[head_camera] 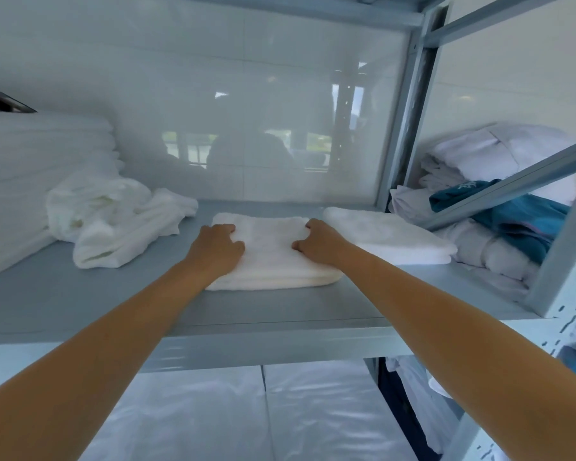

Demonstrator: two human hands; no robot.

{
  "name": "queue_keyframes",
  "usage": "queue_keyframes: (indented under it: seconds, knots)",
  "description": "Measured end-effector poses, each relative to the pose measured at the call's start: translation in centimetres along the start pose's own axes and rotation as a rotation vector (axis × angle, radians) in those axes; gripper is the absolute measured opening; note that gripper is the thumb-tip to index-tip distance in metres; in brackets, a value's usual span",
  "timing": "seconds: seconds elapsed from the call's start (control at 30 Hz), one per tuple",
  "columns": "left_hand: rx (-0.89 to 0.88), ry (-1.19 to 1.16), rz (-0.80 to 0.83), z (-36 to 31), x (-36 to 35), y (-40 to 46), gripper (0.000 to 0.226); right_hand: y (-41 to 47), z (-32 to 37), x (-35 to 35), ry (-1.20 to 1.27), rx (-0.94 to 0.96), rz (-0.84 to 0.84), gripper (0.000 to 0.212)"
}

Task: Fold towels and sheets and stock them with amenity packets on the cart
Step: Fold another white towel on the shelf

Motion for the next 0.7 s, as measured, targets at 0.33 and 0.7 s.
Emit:
queue_keyframes:
  seconds: [0.33,0.7]
  knots:
    - [-0.134,-0.118,-0.241,-9.0,1.5,1.4,0.059,2.0,-3.2,9.0,0.149,0.163,-0.218,0.068]
    - [-0.22,-0.158,-0.128,-21.6,-6.7,3.7,0.06,3.8,-15.9,16.6,0.091,0.083,-0.296,0.067]
Point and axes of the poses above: each hand's wrist, its own y-axis towards the middle knuckle, its own x-axis out of the back of the hand, z = x × y, the point moved 2 cm from there along y, towards the middle knuckle, and after that the axes turned 1 degree about -y, right-handed, at the moved point
